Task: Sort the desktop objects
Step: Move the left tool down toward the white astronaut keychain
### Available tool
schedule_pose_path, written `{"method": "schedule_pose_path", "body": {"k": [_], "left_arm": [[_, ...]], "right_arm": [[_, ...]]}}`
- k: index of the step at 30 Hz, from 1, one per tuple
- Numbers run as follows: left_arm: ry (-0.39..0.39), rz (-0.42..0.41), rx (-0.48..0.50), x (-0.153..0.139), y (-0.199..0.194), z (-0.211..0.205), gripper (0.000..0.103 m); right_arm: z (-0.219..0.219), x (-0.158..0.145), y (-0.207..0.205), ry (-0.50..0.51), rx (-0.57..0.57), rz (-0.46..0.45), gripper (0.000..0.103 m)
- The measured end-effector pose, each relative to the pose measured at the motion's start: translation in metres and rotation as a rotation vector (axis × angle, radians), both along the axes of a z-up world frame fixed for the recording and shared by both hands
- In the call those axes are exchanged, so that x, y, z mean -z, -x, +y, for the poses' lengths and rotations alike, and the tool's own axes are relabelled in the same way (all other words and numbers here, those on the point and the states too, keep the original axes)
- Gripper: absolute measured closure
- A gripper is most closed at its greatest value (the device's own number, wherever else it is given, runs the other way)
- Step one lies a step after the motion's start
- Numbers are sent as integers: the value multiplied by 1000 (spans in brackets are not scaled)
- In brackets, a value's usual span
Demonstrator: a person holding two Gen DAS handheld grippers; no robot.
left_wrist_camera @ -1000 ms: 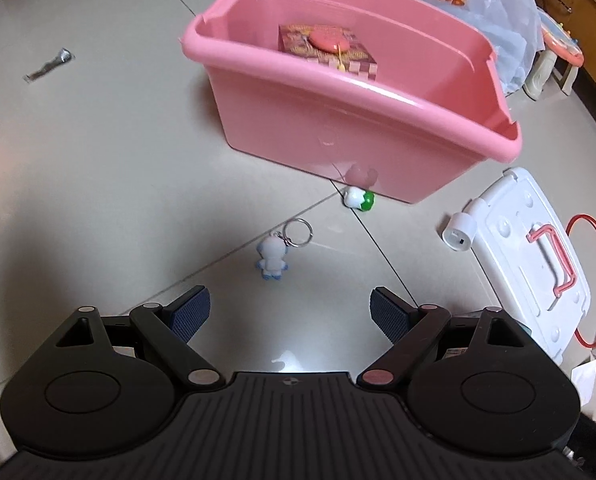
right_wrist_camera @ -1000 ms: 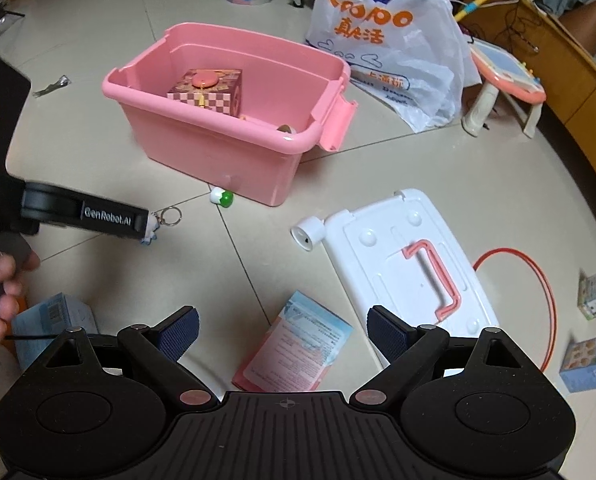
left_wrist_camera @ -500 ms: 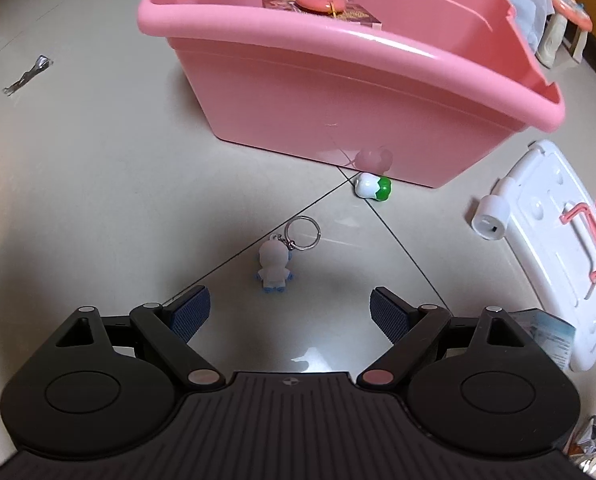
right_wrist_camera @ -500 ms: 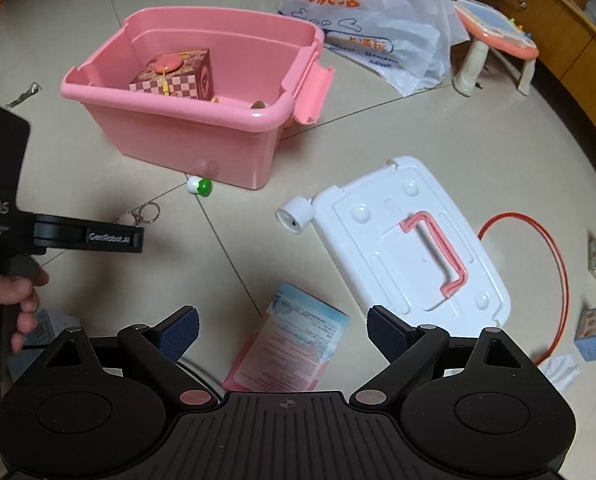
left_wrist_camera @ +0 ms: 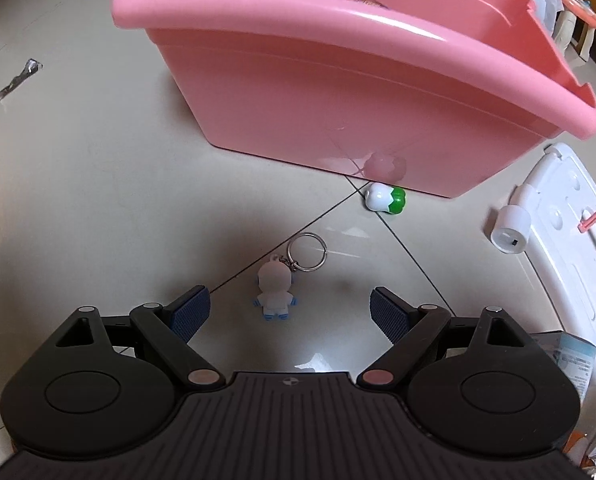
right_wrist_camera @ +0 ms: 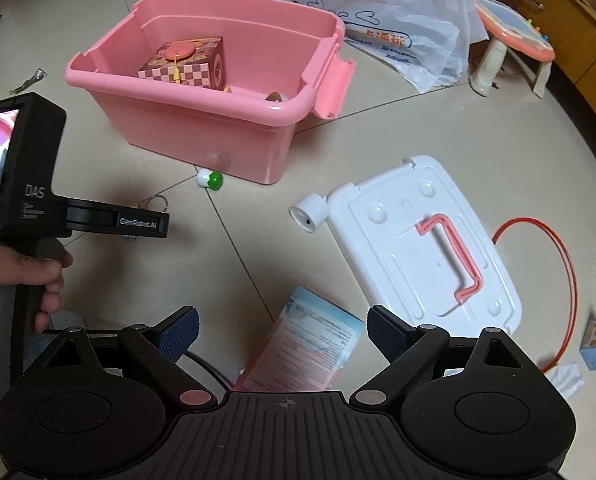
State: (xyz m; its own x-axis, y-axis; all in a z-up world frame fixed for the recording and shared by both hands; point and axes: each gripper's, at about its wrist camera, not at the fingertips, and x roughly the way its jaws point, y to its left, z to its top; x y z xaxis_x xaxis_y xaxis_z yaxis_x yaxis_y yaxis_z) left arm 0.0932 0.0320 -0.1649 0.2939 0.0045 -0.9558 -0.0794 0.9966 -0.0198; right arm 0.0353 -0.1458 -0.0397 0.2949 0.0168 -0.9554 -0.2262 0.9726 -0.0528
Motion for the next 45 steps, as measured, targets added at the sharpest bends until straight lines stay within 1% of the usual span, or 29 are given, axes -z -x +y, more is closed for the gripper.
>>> {"method": "schedule_pose_path", "body": {"k": [4,9,11,24,30,45], "left_arm": [[20,14,-9,6,-3,3,20],[35,25,-17,11,-5,5,21],[43,28,-19,13,-5,5,23],[33,50,-26,24,-10,9,24],[33,68,-39,29,-11,11,27],[23,68,-28,36,-15,10,28]], "right_arm": [[2,3,-1,1,-6,11,13],[3,4,-3,-2,-4,15,13],[4,4,-3,0,-8,15,13],[6,11,-5,1,-8,33,13],[6,15,-5,1,-11,46,13],[10,24,-8,-8,-13,76,13]]}}
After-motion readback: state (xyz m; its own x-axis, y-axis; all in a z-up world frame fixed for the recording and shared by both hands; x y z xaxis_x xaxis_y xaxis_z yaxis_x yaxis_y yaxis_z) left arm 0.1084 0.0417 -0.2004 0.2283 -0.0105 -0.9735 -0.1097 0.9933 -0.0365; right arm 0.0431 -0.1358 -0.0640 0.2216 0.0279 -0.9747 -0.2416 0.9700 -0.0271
